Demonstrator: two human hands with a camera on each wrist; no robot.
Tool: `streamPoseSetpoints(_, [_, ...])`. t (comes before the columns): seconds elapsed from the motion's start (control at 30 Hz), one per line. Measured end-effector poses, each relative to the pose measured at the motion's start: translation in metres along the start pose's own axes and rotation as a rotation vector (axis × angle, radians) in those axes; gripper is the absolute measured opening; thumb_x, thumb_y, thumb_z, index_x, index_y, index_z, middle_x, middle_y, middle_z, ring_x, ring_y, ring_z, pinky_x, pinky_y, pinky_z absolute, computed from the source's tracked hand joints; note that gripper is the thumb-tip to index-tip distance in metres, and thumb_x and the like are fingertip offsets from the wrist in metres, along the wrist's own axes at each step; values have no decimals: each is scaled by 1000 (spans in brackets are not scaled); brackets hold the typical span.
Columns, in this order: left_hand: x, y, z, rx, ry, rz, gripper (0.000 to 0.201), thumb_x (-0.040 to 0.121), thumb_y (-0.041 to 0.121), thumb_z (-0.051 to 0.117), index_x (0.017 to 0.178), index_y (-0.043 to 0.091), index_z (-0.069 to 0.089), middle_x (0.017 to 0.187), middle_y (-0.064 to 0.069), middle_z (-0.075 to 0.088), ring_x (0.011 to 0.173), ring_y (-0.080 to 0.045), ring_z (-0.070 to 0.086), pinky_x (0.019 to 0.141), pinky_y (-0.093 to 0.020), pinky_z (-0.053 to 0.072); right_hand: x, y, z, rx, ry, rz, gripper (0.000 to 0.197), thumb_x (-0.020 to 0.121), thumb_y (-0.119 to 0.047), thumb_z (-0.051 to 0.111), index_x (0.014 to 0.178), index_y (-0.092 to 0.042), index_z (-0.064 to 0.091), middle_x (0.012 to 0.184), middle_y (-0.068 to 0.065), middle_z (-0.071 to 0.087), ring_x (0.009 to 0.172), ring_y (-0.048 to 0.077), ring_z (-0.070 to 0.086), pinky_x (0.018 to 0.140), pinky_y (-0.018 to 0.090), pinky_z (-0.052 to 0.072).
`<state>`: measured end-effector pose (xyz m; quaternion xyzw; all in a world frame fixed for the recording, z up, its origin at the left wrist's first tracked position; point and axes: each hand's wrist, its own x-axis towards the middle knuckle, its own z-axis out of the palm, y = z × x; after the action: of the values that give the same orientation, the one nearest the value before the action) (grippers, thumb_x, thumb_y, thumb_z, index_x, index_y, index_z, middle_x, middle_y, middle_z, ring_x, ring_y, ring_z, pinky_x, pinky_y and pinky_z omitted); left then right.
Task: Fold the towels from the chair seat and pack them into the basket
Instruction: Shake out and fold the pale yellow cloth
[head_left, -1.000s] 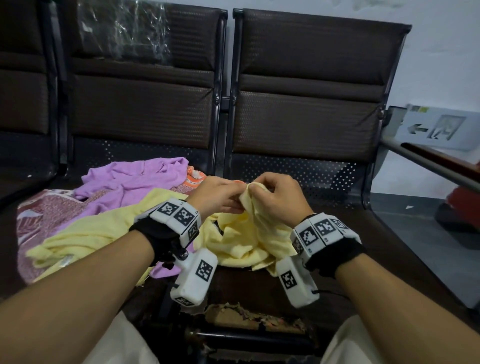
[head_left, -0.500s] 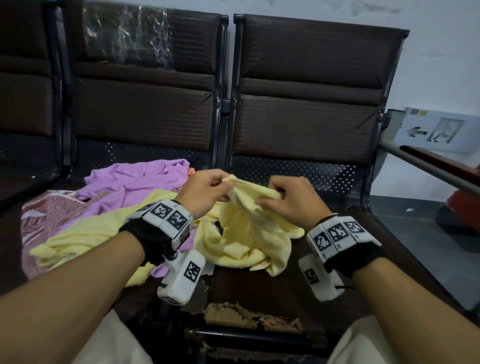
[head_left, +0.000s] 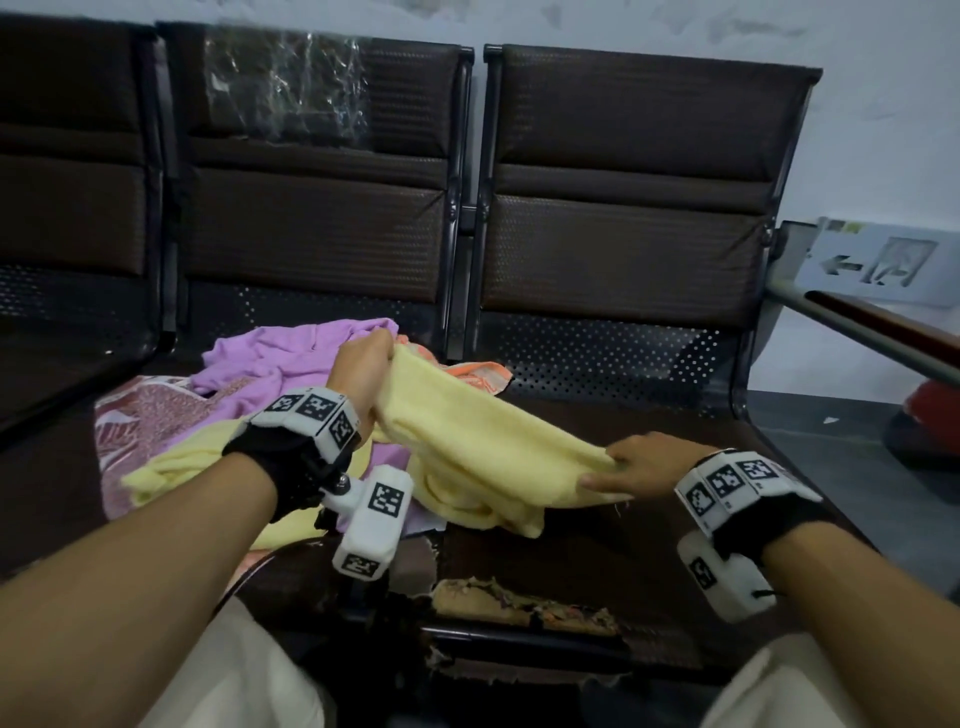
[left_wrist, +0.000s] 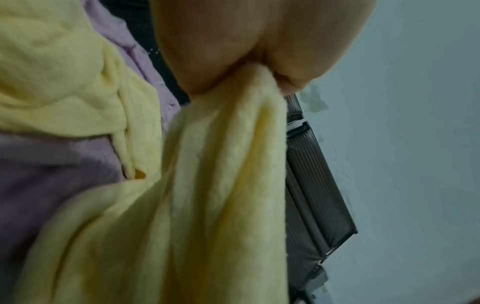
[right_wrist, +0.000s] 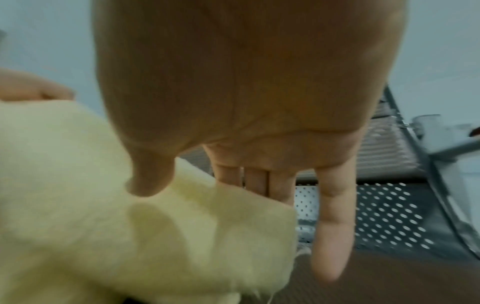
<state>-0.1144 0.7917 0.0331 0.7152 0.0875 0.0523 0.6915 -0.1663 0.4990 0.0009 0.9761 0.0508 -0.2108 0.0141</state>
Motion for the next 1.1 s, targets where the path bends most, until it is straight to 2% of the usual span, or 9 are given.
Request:
streamPoseSetpoints(0.1, [4, -4, -10, 292, -9, 86, 38, 95, 18, 41, 116, -10, 56, 119, -28, 59, 102, -37, 58, 95, -43, 45, -7, 17, 0, 103, 101, 102, 47, 90, -56, 51, 116, -17, 56, 108, 1, 58, 81, 13, 53, 71, 26, 45])
streamPoseSetpoints(0.17, [6, -8, -15, 421, 7, 117, 34, 95, 15, 41, 111, -10, 59, 119, -29, 59, 111, -41, 55, 93, -40, 44, -10, 25, 1, 235, 170, 159, 42, 85, -37, 66, 120, -20, 50, 115, 7, 58, 82, 17, 58, 71, 30, 52])
streamPoseSetpoints(0.27, [5, -14, -17, 624, 54, 167, 27, 93, 17, 41, 89, 2, 63, 105, -23, 61, 103, -37, 55, 79, -33, 36, -14, 28, 1, 351, 230, 182, 51, 79, -23, 75, 125, -27, 54, 117, 8, 60, 85, 20, 62, 77, 34, 56])
streamPoseSetpoints(0.4, [5, -21, -19, 710, 73, 205, 26, 93, 18, 42, 84, 3, 62, 101, -21, 64, 97, -35, 55, 79, -33, 37, -18, 18, -2, 109, 232, 119, 14, 73, -36, 79, 83, -28, 73, 81, -10, 67, 76, 7, 59, 69, 27, 51])
streamPoseSetpoints(0.53, [6, -21, -17, 744, 76, 231, 24, 93, 17, 40, 81, 6, 57, 104, -23, 63, 100, -37, 54, 85, -36, 39, -16, 2, 3, 32, 322, -20, 14, 76, -34, 76, 89, -29, 73, 80, -20, 52, 83, 6, 52, 69, 22, 39])
streamPoseSetpoints(0.7, [9, -21, -12, 738, 60, 220, 27, 92, 16, 38, 87, 2, 61, 103, -24, 63, 94, -34, 52, 80, -34, 37, -15, -2, 0, -43, 443, -166, 16, 71, -42, 78, 74, -30, 68, 91, -19, 36, 89, 3, 35, 59, 14, 24])
streamPoseSetpoints(0.83, [11, -22, -14, 748, 87, 212, 25, 92, 14, 37, 85, 3, 59, 98, -22, 62, 89, -32, 51, 78, -34, 37, -9, 0, 6, 1, 380, -43, 31, 72, -37, 78, 66, -29, 49, 94, -14, 41, 86, 7, 42, 70, 22, 34])
streamPoseSetpoints(0.93, [14, -22, -19, 729, 112, 191, 19, 91, 8, 37, 86, 8, 55, 92, -18, 55, 93, -33, 53, 79, -36, 39, -9, 9, 7, 91, 386, 76, 35, 73, -34, 78, 66, -26, 45, 85, -7, 50, 81, 14, 50, 65, 27, 38])
streamPoseSetpoints(1.1, [17, -23, -27, 695, 164, 199, 30, 93, 6, 37, 115, 0, 56, 118, -23, 59, 111, -38, 53, 89, -36, 38, -14, 20, 6, 441, 576, 117, 8, 82, -26, 72, 82, -20, 68, 80, -1, 64, 82, 17, 58, 71, 26, 42])
